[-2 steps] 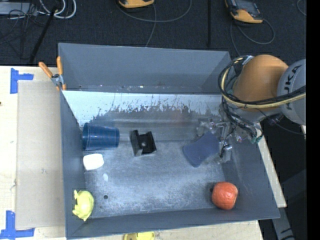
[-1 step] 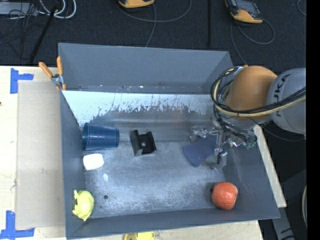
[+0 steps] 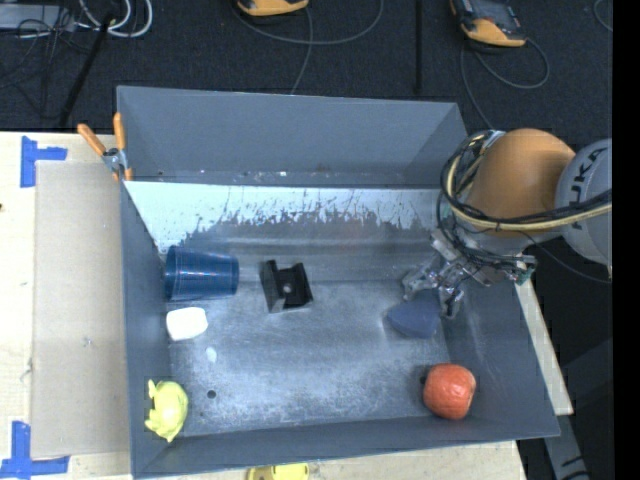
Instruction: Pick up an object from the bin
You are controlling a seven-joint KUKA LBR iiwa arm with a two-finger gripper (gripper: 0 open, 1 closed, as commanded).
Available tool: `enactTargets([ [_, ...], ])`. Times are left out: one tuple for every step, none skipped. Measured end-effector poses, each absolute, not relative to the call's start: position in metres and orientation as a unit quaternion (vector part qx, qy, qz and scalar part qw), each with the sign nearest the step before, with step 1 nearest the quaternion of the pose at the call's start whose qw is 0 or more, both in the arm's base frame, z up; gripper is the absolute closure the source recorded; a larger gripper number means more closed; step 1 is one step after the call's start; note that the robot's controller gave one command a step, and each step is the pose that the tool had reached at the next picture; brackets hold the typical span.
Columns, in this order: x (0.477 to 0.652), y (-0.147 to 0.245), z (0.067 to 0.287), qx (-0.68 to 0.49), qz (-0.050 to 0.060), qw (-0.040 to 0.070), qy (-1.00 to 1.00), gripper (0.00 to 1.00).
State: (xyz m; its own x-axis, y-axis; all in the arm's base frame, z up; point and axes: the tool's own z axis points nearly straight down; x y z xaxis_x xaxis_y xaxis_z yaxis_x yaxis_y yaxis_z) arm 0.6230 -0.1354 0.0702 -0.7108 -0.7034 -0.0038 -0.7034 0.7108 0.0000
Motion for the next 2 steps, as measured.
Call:
enactTargets([
  [0.623, -0.135, 0.070, -0.380, 0.001, 0.002, 0.925, 1.00],
  [0.624, -0.134, 0.160, -0.379, -0.001, 0.003, 0.925, 1.00],
])
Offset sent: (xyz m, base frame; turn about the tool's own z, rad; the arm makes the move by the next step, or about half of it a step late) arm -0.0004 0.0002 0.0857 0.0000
